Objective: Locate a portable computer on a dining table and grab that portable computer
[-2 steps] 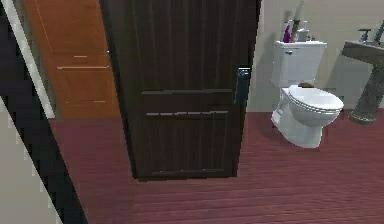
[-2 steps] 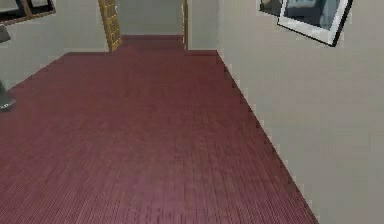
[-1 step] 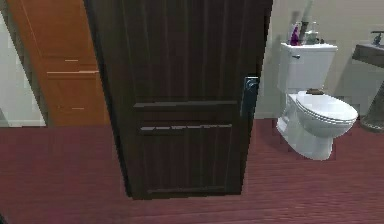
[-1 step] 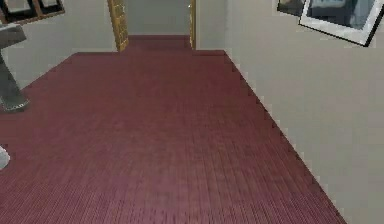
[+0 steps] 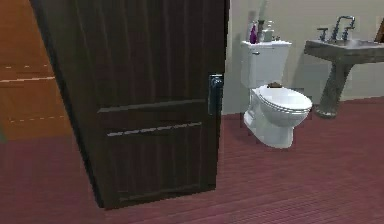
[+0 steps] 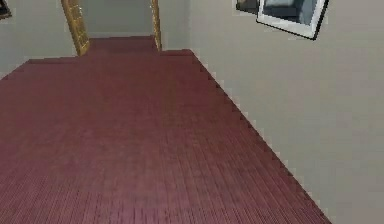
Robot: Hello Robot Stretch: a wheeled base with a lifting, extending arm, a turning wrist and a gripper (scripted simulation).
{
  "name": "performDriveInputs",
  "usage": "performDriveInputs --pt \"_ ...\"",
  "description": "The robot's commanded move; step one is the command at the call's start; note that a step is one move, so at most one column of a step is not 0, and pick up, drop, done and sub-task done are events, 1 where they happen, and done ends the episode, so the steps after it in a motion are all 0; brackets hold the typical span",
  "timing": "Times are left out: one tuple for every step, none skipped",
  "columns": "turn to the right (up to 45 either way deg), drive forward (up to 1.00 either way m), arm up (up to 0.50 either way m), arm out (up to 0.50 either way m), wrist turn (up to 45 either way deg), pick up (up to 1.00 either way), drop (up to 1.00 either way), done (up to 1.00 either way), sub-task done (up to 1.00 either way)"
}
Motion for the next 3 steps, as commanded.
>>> performDriveInputs --pt "0.0 0.60 0.00 0.00 0.0 0.00 0.00 0.00 0.00" --pt "-45.0 0.00 0.00 0.00 0.0 0.00 0.00 0.00 0.00" --pt "-27.0 0.00 0.00 0.00 0.0 0.00 0.00 0.00 0.00"
